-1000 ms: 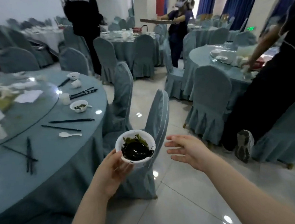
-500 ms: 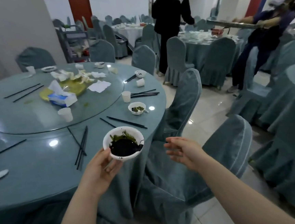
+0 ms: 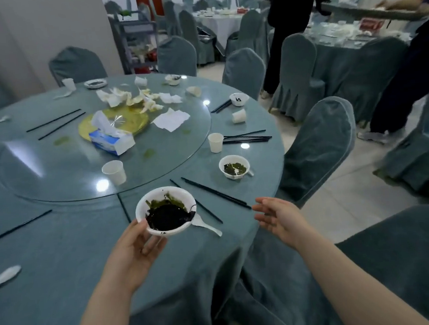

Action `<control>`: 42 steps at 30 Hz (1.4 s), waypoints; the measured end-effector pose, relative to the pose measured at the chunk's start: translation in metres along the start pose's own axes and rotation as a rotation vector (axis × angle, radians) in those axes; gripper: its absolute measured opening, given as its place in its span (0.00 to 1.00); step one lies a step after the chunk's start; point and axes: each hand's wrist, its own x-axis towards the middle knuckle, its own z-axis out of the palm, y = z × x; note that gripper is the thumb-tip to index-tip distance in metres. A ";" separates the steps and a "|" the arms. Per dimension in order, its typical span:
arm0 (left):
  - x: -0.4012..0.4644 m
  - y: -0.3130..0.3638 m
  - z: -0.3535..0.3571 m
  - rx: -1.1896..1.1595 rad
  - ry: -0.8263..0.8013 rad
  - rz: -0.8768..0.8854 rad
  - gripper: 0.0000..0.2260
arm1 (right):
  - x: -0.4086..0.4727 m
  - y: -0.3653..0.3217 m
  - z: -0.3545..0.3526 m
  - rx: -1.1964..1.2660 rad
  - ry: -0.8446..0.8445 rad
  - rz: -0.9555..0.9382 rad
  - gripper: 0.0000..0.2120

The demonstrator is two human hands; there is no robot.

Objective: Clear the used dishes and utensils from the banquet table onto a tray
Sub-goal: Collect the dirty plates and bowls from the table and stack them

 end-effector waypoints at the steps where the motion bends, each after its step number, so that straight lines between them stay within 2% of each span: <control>1: 0.010 0.001 0.002 -0.006 0.024 0.001 0.04 | 0.014 0.001 0.001 -0.003 -0.001 0.027 0.08; 5: 0.049 0.001 0.020 -0.031 0.119 -0.026 0.04 | 0.072 0.002 0.003 -0.028 -0.011 0.115 0.07; 7: 0.068 0.002 0.029 -0.034 0.160 -0.037 0.06 | 0.102 -0.002 0.004 -0.032 0.017 0.148 0.05; 11: 0.099 0.005 0.037 -0.021 0.214 -0.047 0.04 | 0.160 -0.014 0.018 -0.063 0.074 0.211 0.03; 13: 0.110 0.004 0.036 -0.024 0.241 -0.053 0.04 | 0.185 -0.018 0.027 -0.070 0.109 0.216 0.05; 17: 0.122 0.007 0.037 -0.005 0.254 -0.062 0.04 | 0.219 -0.029 0.042 -0.061 0.154 0.222 0.09; 22: 0.127 0.016 0.039 0.046 0.253 -0.034 0.08 | 0.235 -0.029 0.044 -0.124 0.197 0.212 0.04; 27: 0.116 0.021 0.047 0.088 0.208 -0.018 0.10 | 0.201 -0.041 0.053 -0.074 0.111 0.120 0.03; 35: 0.071 0.017 0.065 0.155 -0.030 0.016 0.19 | 0.057 -0.060 0.057 -0.077 -0.101 -0.043 0.01; 37: 0.057 0.012 0.072 0.189 -0.105 0.011 0.20 | 0.022 -0.061 0.056 -0.082 -0.104 -0.083 0.02; 42: 0.026 -0.003 0.102 0.238 -0.249 -0.043 0.17 | -0.046 -0.063 0.028 -0.131 0.029 -0.213 0.04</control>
